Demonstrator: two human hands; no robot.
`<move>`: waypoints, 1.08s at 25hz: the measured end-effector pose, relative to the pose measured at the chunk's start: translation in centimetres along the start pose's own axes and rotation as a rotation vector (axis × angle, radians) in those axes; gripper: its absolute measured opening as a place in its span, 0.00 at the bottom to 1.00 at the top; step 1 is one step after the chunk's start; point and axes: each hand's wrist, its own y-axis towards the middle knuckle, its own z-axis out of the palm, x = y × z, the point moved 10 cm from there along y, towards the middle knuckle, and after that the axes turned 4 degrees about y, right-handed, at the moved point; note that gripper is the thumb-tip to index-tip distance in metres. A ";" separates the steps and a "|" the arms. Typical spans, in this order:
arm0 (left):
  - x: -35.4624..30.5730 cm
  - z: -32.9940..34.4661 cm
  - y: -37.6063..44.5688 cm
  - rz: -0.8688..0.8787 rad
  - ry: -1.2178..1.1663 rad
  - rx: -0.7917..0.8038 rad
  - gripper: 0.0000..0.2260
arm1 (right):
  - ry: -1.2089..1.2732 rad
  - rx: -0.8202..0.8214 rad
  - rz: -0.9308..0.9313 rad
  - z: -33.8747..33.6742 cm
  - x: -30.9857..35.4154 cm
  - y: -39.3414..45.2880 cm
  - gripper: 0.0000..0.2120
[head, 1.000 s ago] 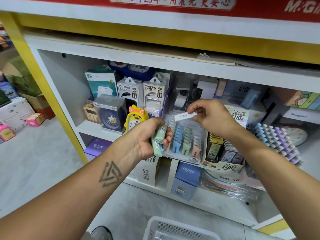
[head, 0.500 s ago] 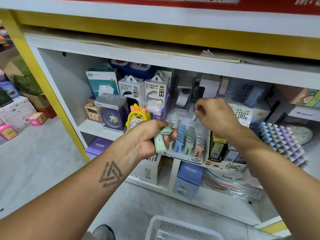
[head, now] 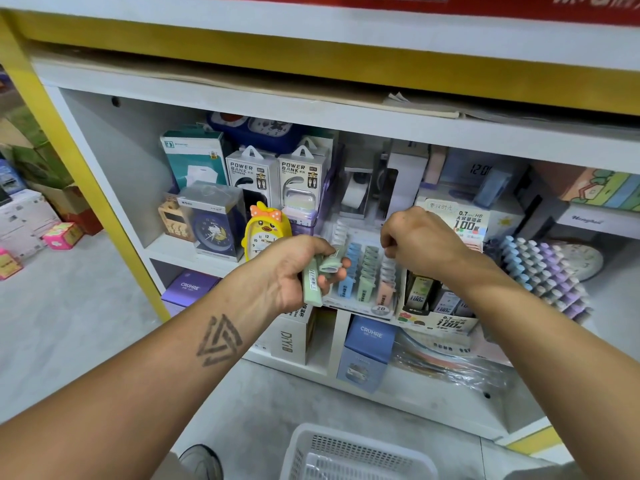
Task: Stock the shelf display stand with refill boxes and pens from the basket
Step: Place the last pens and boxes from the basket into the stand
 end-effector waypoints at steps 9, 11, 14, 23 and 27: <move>0.1 0.7 -0.5 0.003 0.015 0.016 0.14 | -0.097 0.044 -0.007 0.5 -0.2 -0.1 0.05; 0.2 1.1 -0.6 0.005 0.020 0.040 0.13 | -0.193 0.065 -0.053 1.3 0.5 -0.1 0.07; 0.1 1.4 -0.8 0.016 0.034 0.062 0.12 | -0.165 0.041 -0.067 1.4 1.0 0.1 0.09; -1.6 1.4 -0.9 0.167 0.070 -0.039 0.13 | 1.163 0.261 0.202 1.9 2.1 -1.8 0.14; -1.2 2.0 -0.7 0.144 0.051 -0.018 0.10 | 1.356 0.065 0.295 1.0 0.0 -1.1 0.06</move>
